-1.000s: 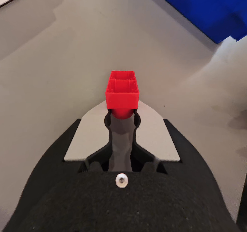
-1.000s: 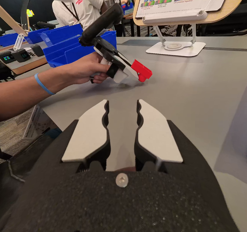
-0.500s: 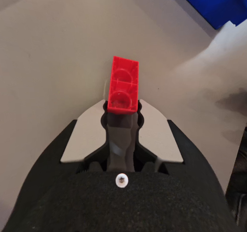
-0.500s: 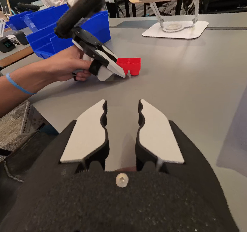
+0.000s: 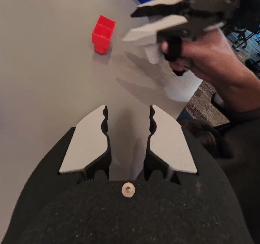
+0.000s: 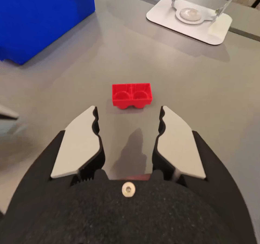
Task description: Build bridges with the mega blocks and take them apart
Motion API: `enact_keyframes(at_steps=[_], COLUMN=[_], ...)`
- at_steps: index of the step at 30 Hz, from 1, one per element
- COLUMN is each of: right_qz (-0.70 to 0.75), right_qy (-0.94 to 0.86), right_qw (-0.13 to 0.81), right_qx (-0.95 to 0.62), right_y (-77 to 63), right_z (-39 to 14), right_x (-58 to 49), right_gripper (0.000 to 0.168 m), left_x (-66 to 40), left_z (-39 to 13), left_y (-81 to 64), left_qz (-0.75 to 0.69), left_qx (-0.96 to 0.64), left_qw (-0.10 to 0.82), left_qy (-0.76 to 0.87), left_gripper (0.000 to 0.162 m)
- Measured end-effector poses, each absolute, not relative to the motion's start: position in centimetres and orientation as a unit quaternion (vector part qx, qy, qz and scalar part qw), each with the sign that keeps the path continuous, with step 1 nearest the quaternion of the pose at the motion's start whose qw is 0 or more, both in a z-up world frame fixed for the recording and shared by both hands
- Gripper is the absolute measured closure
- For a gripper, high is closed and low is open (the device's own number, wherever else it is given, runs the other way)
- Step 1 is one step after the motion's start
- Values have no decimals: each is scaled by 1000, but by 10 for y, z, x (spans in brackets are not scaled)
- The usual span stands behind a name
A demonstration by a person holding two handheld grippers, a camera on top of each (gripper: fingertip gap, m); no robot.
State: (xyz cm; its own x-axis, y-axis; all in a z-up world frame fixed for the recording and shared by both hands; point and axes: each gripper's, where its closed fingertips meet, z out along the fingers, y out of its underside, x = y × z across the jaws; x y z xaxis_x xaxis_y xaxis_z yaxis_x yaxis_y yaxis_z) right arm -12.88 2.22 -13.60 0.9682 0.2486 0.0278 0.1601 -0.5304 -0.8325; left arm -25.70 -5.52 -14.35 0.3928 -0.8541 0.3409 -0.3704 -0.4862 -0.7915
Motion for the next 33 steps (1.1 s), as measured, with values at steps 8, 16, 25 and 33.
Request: enact_keyframes(at_steps=[8, 16, 25, 33], right_qz=[55, 41, -97, -76], right_qy=[-97, -112, -3, 32], right_qw=[403, 496, 572, 312], right_qx=[-908, -860, -814, -946], right_y=[64, 46, -19, 36], right_z=[-172, -96, 69, -49], right_x=[-136, -104, 113, 257], right_gripper=[93, 93, 93, 93], left_x=[-267, -271, -262, -248], left_z=[-147, -144, -139, -142], left_y=[-72, -71, -76, -85], left_qz=[-390, -388, -412, -403], left_qx=[-756, -756, -747, -741], left_qw=[308, 315, 302, 289], left_qy=[426, 423, 425, 452], left_gripper=[106, 108, 108, 108])
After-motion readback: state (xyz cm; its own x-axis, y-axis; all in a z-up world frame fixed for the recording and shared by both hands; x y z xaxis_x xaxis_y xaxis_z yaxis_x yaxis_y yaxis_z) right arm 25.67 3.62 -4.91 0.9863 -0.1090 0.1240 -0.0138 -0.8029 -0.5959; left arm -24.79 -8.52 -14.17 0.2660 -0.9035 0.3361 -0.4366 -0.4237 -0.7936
